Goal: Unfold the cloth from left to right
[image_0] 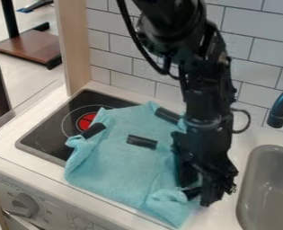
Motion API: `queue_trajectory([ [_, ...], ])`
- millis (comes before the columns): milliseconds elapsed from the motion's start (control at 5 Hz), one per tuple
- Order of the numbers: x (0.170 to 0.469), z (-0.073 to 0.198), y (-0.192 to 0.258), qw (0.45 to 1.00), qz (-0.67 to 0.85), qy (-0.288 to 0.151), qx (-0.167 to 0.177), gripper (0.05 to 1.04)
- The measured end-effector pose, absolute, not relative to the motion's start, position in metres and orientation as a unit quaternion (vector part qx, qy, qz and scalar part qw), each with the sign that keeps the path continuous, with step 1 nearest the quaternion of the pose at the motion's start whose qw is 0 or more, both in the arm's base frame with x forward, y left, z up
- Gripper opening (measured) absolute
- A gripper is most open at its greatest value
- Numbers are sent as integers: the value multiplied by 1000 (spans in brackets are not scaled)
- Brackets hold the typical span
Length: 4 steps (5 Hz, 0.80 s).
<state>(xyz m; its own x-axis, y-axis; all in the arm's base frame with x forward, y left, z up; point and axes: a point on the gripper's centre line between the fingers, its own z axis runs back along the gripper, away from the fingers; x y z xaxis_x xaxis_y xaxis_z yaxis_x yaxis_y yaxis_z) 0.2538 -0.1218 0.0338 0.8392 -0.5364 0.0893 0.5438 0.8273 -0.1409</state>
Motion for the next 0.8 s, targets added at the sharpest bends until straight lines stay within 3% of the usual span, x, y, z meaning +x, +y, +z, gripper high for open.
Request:
queue_trajectory([
  [200,254,55,-120,955,-280,-42,-93,1016],
  [600,246,96,-108,948,-294,-64,-107,999],
  [800,248,98,-108,947,-295,-69,-107,999],
])
